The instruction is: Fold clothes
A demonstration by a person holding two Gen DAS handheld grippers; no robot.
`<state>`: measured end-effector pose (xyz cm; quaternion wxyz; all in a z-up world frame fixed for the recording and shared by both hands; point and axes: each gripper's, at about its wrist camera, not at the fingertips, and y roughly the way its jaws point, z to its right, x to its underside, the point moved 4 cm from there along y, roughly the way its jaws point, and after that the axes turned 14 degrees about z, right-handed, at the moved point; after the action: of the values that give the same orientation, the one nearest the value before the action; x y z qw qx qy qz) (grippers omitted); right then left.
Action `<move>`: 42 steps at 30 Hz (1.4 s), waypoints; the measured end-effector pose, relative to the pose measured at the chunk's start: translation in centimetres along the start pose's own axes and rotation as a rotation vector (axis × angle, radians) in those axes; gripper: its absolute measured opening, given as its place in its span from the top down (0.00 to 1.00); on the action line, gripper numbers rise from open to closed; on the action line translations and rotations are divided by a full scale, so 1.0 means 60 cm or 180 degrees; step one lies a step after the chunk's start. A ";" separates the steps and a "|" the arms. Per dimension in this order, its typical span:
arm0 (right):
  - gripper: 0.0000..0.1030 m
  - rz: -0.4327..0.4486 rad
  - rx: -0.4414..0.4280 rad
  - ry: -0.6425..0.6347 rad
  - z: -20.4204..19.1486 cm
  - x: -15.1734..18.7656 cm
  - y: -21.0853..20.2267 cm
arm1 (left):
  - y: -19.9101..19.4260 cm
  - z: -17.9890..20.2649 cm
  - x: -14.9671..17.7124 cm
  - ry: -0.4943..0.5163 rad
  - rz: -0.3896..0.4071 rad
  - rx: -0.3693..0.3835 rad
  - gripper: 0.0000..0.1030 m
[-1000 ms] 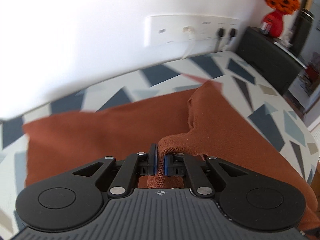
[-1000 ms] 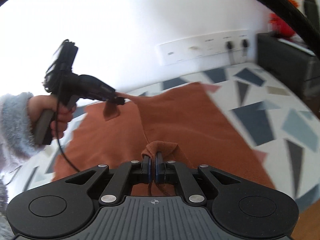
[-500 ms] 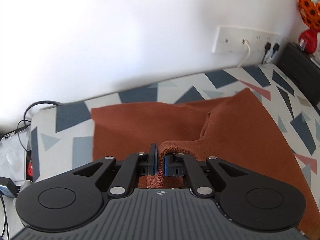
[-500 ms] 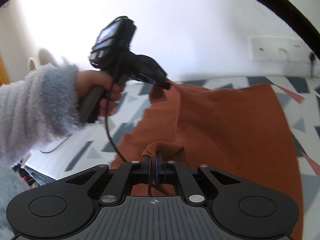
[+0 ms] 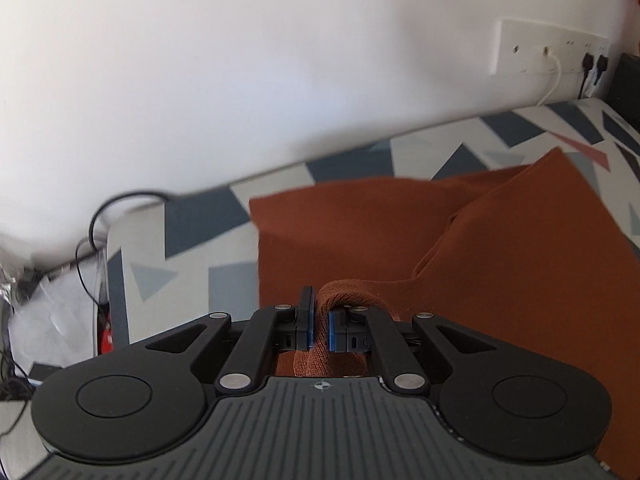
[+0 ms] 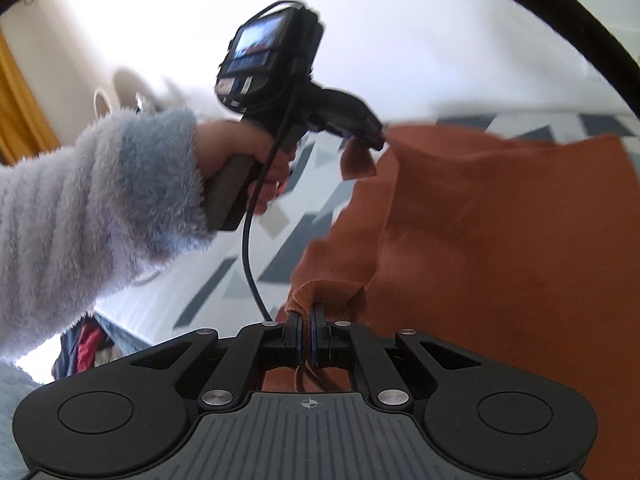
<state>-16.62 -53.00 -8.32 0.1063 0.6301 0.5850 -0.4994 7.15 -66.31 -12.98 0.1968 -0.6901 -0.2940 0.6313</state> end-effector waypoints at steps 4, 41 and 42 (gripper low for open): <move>0.96 -0.0204 -0.0080 0.0036 -0.002 0.013 0.042 | 0.013 -0.009 0.012 -0.0009 0.0021 0.0014 0.89; 0.46 -0.0094 0.0780 0.0735 0.079 0.042 -0.037 | -0.276 0.012 0.309 0.0255 -0.0242 0.0902 0.35; 0.46 -0.0104 0.0878 0.0730 0.088 0.055 -0.047 | -0.275 0.014 0.309 0.0276 -0.0248 0.0880 0.35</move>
<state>-22.28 -53.88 -12.03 -0.0567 0.6820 0.5294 -0.5014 4.30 -41.89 -16.47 0.3268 -0.6711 -0.2220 0.6273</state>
